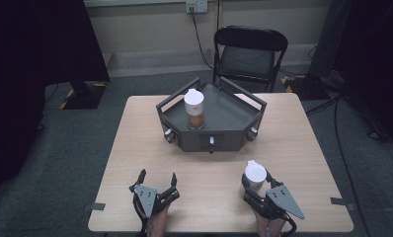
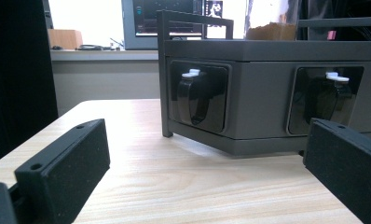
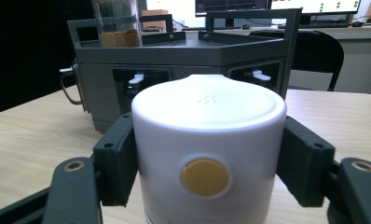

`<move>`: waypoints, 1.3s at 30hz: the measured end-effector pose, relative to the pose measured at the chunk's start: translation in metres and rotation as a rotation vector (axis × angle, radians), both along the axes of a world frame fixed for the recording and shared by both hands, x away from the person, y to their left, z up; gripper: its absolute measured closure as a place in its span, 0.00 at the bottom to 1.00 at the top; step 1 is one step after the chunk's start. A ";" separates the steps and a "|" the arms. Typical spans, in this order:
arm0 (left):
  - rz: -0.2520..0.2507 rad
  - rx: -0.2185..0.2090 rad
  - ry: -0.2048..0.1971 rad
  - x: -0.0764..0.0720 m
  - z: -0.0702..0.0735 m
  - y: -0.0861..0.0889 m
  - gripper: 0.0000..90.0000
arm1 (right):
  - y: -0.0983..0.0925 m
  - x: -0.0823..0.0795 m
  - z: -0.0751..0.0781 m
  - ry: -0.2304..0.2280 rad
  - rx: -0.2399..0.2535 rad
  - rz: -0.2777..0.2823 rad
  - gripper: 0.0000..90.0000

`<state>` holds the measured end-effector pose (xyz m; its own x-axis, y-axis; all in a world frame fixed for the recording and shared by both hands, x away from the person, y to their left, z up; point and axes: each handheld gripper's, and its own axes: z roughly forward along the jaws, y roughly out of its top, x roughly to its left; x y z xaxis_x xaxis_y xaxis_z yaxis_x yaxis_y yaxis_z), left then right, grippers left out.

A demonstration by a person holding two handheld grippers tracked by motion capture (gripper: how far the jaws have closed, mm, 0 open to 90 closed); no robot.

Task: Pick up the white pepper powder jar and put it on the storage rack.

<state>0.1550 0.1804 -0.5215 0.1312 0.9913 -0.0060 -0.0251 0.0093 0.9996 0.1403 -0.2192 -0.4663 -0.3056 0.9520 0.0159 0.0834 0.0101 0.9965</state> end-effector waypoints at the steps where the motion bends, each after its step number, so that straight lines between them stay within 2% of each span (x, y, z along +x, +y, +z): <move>1: 0.000 0.000 0.000 0.000 0.000 0.000 0.00 | 0.001 0.000 0.001 -0.002 -0.003 -0.002 0.33; 6: 0.007 0.001 0.001 0.000 0.000 -0.001 0.00 | 0.000 0.001 0.007 -0.008 -0.013 0.008 0.34; 11: 0.007 0.001 0.000 0.000 0.000 -0.001 0.00 | -0.004 0.006 0.020 -0.013 -0.030 0.031 0.34; 16: 0.007 0.001 0.001 0.000 0.000 -0.001 0.00 | -0.005 0.010 0.032 -0.006 -0.038 0.051 0.34; 18: 0.007 0.001 0.000 0.000 0.000 -0.001 0.00 | -0.005 0.011 0.038 0.011 -0.042 0.054 0.34; 23: 0.007 0.001 0.000 0.000 0.000 -0.001 0.00 | -0.005 0.014 0.047 0.016 -0.027 0.073 0.34; 39: 0.009 0.001 0.001 0.000 0.000 -0.001 0.00 | 0.002 0.033 0.072 0.000 -0.042 0.110 0.34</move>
<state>0.1548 0.1789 -0.5215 0.1219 0.9925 -0.0052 -0.0247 0.0082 0.9997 0.1732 -0.2175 -0.3940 -0.4086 0.9124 -0.0231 0.0792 0.0606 0.9950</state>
